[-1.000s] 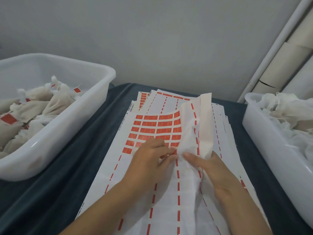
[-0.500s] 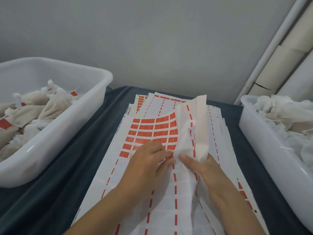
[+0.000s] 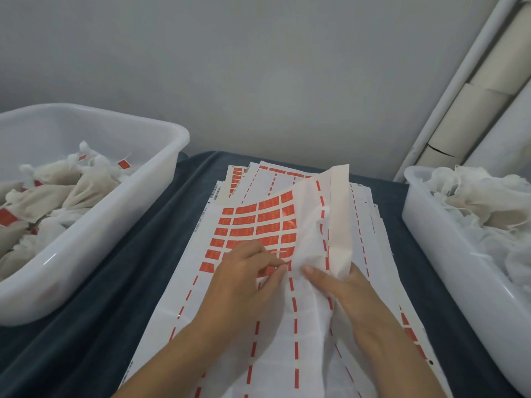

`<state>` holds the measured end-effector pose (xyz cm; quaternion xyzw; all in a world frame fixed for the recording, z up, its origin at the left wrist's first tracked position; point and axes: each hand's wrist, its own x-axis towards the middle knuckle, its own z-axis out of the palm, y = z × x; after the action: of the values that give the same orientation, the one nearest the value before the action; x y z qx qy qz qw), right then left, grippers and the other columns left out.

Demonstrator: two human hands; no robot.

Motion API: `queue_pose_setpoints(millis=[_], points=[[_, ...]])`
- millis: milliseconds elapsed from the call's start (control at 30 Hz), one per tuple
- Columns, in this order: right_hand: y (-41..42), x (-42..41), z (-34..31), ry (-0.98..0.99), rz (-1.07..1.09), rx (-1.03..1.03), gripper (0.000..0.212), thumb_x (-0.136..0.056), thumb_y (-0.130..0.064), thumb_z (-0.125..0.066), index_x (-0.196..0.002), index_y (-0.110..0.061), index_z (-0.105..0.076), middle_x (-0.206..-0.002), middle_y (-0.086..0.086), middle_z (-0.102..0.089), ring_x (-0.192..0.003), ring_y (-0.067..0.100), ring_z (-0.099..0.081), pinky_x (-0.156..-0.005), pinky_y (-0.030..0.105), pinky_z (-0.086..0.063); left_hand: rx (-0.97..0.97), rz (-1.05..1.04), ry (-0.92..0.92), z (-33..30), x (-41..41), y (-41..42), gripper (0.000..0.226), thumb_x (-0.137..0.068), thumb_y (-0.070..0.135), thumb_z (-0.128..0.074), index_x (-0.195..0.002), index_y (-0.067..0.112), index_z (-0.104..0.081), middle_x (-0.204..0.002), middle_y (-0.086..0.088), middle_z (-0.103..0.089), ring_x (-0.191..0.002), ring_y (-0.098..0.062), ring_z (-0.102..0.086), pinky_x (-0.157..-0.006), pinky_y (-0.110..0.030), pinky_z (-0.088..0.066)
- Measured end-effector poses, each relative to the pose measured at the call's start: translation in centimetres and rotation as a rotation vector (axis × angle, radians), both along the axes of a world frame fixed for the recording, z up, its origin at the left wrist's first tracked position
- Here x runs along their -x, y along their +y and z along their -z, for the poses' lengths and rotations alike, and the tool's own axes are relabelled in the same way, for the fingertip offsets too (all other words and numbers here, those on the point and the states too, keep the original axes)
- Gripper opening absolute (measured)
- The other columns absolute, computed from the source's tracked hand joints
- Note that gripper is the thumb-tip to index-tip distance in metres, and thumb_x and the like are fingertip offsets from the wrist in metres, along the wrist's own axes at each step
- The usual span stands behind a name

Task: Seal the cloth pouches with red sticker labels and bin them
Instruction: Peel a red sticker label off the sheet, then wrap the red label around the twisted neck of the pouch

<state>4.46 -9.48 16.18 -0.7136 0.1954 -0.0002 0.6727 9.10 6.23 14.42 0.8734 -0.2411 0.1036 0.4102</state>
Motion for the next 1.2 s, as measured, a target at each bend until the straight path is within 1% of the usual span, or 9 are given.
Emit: queue_pose_setpoints(millis=[167,333,433,500,567,700,867,1033,1200], points=[[-0.3,-0.1,-0.1,0.007,0.041,0.108,0.069,-0.054,-0.050,-0.073,-0.116,-0.040,-0.045,-0.113,-0.014,-0.061,-0.098,0.015,-0.062,-0.080,0.041,-0.053,0.070,-0.159,0.003,-0.5,0.0,0.2,0.007,-0.081,0.035,-0.063,-0.085,0.037,-0.058,-0.081,0.035,-0.040,-0.077,0.005,-0.049,-0.065,0.002,-0.036],[-0.6,-0.9,-0.2,0.073,0.150,0.479,0.110,-0.052,-0.056,-0.071,-0.141,-0.042,-0.007,-0.149,-0.006,-0.028,-0.132,0.025,-0.037,-0.104,0.047,-0.035,0.298,-0.273,-0.278,-1.7,0.1,1.3,0.031,-0.078,0.036,-0.057,-0.087,0.009,-0.070,-0.088,0.010,-0.058,-0.070,-0.003,-0.053,-0.070,-0.010,-0.043],[-1.1,-0.8,0.3,0.000,0.298,0.841,0.109,-0.063,-0.053,-0.074,-0.144,-0.036,-0.004,-0.151,-0.001,-0.025,-0.134,0.026,-0.033,-0.106,0.045,-0.032,0.253,-0.227,-0.442,-1.7,0.6,1.2,0.034,-0.080,0.034,-0.055,-0.085,0.004,-0.072,-0.083,-0.005,-0.066,-0.075,-0.007,-0.054,-0.069,-0.017,-0.050],[-1.0,-0.3,0.0,-0.242,0.457,1.057,0.083,-0.070,-0.051,-0.071,-0.139,-0.033,-0.029,-0.141,0.001,-0.039,-0.125,0.024,-0.040,-0.103,0.045,-0.035,0.218,-0.167,-0.508,-1.5,0.8,1.0,0.034,-0.085,0.035,-0.056,-0.083,0.006,-0.073,-0.080,-0.006,-0.068,-0.082,-0.010,-0.052,-0.074,-0.013,-0.047],[-0.9,0.3,-0.6,-0.428,0.426,0.882,0.032,-0.076,-0.059,-0.058,-0.099,-0.036,-0.058,-0.105,-0.018,-0.062,-0.095,0.008,-0.058,-0.087,0.038,-0.050,0.204,-0.090,-0.552,-1.4,0.9,0.9,0.038,-0.088,0.038,-0.052,-0.083,0.007,-0.073,-0.078,-0.005,-0.068,-0.082,-0.010,-0.052,-0.079,-0.012,-0.043],[1.3,0.4,-2.0,0.101,-0.117,0.150,0.049,-0.070,-0.066,-0.046,-0.060,-0.025,-0.072,-0.051,-0.009,-0.061,-0.042,0.004,-0.054,-0.046,0.014,-0.045,0.162,0.024,-0.594,-1.1,1.2,0.7,0.040,-0.091,0.038,-0.048,-0.080,0.008,-0.074,-0.075,-0.002,-0.068,-0.079,-0.008,-0.051,-0.078,-0.011,-0.041],[1.1,-0.1,-2.0,0.107,-0.171,-0.113,0.023,-0.079,-0.033,-0.067,-0.061,-0.018,-0.072,-0.055,-0.001,-0.057,-0.044,0.005,-0.049,-0.045,0.015,-0.040,0.103,0.077,-0.602,-0.9,1.2,0.8,0.044,-0.093,0.042,-0.042,-0.081,0.015,-0.074,-0.074,0.003,-0.067,-0.079,-0.007,-0.048,-0.078,-0.013,-0.042],[1.1,-0.5,-1.8,-0.035,0.050,-0.226,0.027,-0.059,-0.036,-0.071,-0.076,-0.015,-0.072,-0.057,-0.002,-0.063,-0.042,0.008,-0.048,-0.041,0.013,-0.039,0.173,0.089,-0.442,-1.2,1.2,1.1,0.037,-0.090,0.052,-0.039,-0.089,0.029,-0.067,-0.088,0.020,-0.060,-0.087,0.003,-0.049,-0.083,-0.008,-0.043],[2.1,-0.1,-1.3,-0.274,-0.022,0.124,0.042,-0.062,-0.048,-0.059,-0.101,-0.032,-0.056,-0.082,-0.028,-0.066,-0.077,-0.005,-0.063,-0.057,0.004,-0.047,0.136,0.109,-0.306,-1.1,1.4,1.2,0.024,-0.082,0.043,-0.048,-0.078,0.028,-0.067,-0.084,0.026,-0.056,-0.088,0.008,-0.050,-0.065,-0.002,-0.041]])
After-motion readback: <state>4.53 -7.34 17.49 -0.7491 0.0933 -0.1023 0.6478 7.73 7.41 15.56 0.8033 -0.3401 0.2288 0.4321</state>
